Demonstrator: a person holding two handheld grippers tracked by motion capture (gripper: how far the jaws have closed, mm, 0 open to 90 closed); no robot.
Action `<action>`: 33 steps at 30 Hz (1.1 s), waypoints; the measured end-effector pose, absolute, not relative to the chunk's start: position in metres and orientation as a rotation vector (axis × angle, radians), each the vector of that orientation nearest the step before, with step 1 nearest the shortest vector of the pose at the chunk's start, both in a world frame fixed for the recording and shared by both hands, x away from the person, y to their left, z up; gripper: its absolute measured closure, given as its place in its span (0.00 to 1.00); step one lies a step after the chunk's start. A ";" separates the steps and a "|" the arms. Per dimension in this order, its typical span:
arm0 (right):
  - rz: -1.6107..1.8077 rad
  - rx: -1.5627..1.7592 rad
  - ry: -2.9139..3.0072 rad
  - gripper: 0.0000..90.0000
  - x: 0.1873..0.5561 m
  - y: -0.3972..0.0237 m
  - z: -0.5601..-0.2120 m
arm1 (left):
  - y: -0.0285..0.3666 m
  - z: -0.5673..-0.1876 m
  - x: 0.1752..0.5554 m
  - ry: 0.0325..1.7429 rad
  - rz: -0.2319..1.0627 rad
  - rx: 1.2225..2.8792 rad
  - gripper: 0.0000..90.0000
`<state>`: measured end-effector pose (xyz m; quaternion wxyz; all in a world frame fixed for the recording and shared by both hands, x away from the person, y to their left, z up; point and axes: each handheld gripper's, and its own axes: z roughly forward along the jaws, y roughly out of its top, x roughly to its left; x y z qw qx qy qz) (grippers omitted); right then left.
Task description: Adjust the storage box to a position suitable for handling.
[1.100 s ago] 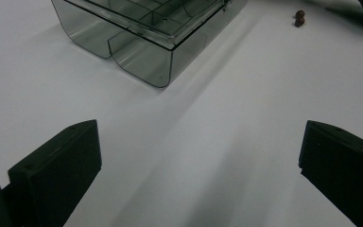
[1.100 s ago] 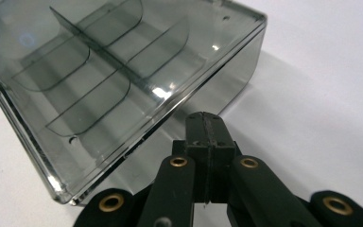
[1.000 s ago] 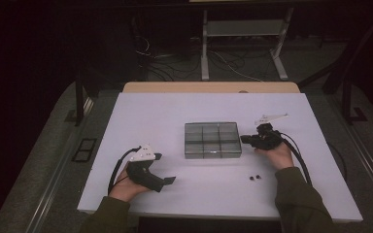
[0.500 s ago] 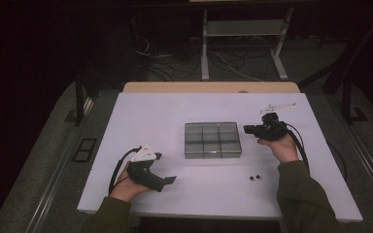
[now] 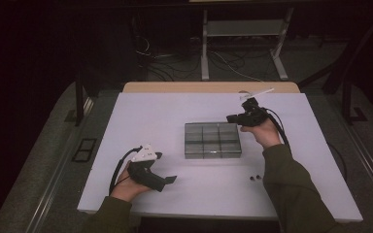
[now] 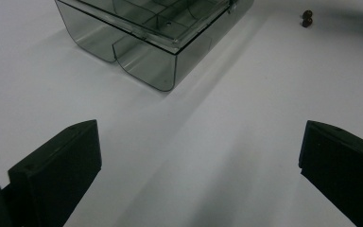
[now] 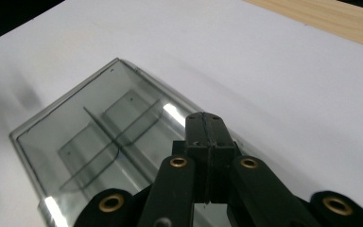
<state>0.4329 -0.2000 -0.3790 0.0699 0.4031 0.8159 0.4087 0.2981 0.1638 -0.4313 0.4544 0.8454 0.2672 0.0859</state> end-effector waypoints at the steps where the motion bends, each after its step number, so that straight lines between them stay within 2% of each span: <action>1: 1.225 1.212 2.463 0.99 0.436 -0.196 -0.380 | 0.164 -0.431 0.298 0.659 0.212 2.085 0.00; 10: 1.163 1.232 2.501 0.99 0.458 -0.170 -0.385 | 0.164 -0.432 0.299 0.654 0.202 2.090 0.00; 19: 1.036 1.295 2.548 0.99 0.485 -0.153 -0.405 | 0.164 -0.431 0.298 0.648 0.202 2.088 0.00; 33: 0.960 1.279 2.576 0.99 0.487 -0.149 -0.410 | 0.165 -0.431 0.298 0.647 0.198 2.089 0.00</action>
